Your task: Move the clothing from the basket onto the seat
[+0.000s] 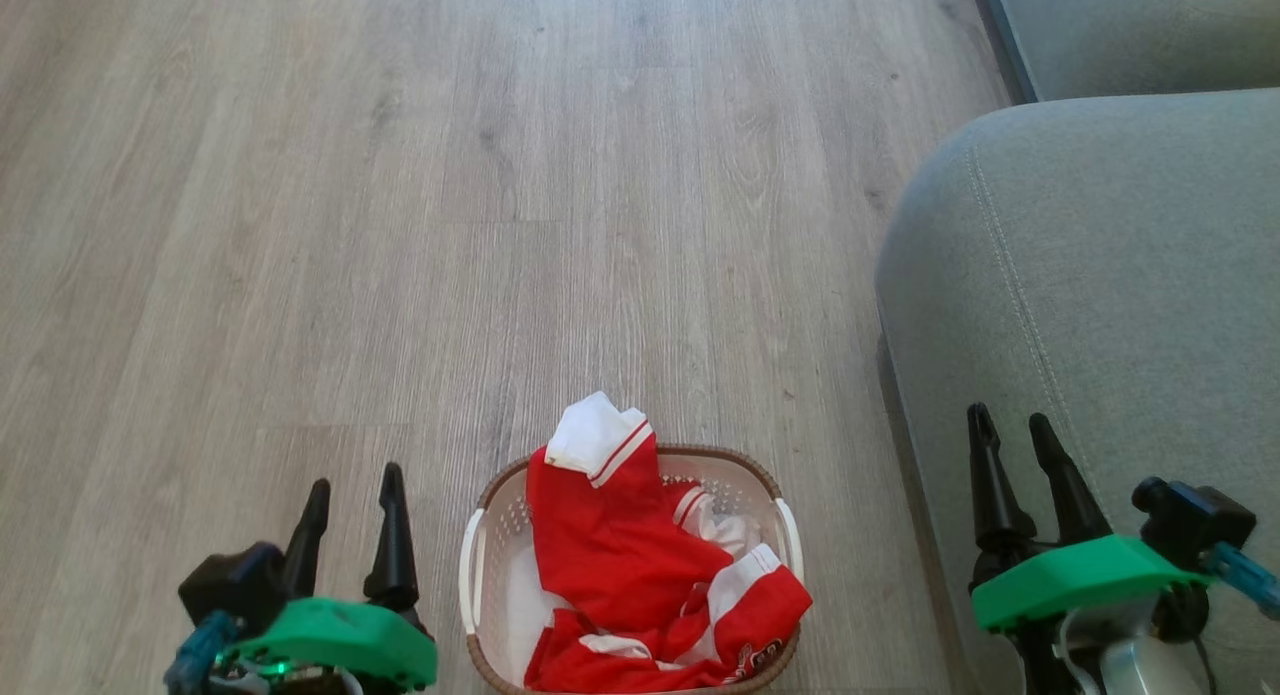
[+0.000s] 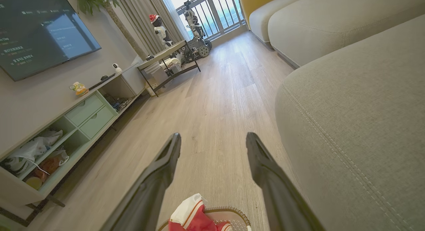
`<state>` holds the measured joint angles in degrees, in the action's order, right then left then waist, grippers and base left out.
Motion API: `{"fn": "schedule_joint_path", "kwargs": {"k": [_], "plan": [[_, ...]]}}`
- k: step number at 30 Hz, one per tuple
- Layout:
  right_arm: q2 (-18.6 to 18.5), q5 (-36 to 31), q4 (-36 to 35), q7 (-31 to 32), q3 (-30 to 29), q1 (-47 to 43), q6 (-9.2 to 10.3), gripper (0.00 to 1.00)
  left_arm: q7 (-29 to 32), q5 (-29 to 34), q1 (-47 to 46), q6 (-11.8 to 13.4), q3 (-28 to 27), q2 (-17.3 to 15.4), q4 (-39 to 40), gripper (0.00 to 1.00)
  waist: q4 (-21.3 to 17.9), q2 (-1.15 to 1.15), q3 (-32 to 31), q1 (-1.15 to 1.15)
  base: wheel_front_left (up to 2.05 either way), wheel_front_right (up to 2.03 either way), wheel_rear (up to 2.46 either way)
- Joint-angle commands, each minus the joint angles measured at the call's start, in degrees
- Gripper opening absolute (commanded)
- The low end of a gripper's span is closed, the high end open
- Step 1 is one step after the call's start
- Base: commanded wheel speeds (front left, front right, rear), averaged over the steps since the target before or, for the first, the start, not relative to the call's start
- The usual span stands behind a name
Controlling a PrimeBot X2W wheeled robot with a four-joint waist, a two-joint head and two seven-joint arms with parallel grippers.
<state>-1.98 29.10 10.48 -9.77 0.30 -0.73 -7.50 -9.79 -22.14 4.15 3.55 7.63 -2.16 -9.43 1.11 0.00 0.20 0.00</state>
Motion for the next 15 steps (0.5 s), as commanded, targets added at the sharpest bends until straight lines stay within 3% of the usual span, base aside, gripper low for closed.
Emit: {"fn": "schedule_joint_path", "kwargs": {"k": [1, 15], "plan": [[-0.7, -2.0, -2.5, -1.0, 1.4, 1.1, 0.01, 1.0, -1.0, 2.1, -0.4, 0.5, -0.9, -0.7, 2.3, 1.0, 0.0, 0.0, 0.0, 0.0, 0.0, 0.0, 0.0], [-0.8, -10.8, -3.6, -3.2, 2.6, 0.9, 0.01, 1.0, -3.2, 10.6, 0.6, 1.6, -0.3, -0.7, 2.6, 1.0, 0.2, 0.0, 0.0, 0.0, 0.0, 0.0, 0.0]]}}
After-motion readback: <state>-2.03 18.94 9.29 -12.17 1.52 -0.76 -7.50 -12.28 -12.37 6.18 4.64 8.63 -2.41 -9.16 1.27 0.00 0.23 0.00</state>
